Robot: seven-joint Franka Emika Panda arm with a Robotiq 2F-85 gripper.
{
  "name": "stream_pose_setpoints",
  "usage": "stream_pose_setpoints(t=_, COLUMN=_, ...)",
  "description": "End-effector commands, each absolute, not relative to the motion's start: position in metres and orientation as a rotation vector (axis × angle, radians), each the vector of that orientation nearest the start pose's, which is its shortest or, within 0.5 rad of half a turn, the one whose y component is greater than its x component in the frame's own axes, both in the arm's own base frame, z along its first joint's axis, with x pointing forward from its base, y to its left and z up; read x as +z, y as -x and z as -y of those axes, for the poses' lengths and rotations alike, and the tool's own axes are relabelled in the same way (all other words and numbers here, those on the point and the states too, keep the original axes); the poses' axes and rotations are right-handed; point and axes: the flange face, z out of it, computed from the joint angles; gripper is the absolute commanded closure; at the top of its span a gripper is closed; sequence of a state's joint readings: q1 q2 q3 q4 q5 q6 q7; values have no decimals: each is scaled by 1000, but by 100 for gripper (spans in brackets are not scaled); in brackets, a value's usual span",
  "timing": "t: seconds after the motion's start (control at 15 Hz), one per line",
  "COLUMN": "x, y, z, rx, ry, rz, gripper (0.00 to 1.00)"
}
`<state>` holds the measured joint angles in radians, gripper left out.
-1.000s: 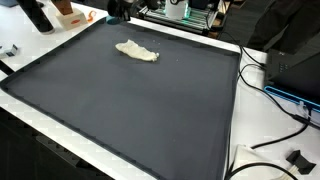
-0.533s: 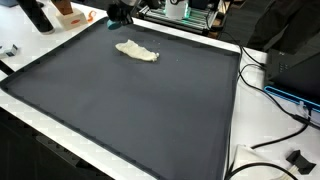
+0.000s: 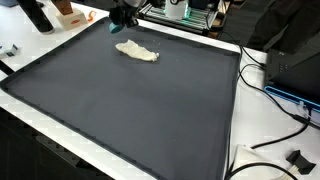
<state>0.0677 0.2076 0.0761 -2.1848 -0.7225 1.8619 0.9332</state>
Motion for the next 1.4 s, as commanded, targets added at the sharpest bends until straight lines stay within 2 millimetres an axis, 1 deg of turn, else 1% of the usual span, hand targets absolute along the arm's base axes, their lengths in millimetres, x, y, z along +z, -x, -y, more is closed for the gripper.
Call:
stream_pose_setpoints(t=0.0, x=280, y=-501, z=-30, rx=-147, ry=-2358, rz=347, gripper=73)
stream_pose_setpoints(t=0.33, x=287, y=-501, z=-40, rx=-138, ry=-2397, rz=245, gripper=73)
stream_pose_setpoints(t=0.53, x=294, y=-500, z=-44, rx=-119, ry=-2426, rz=188, gripper=73)
stream_pose_setpoints(t=0.93, x=316, y=-493, z=-53, rx=-61, ry=-2512, rz=49, gripper=73)
stream_pose_setpoints(t=1.33, x=338, y=-480, z=-56, rx=9, ry=-2623, rz=-137, gripper=73)
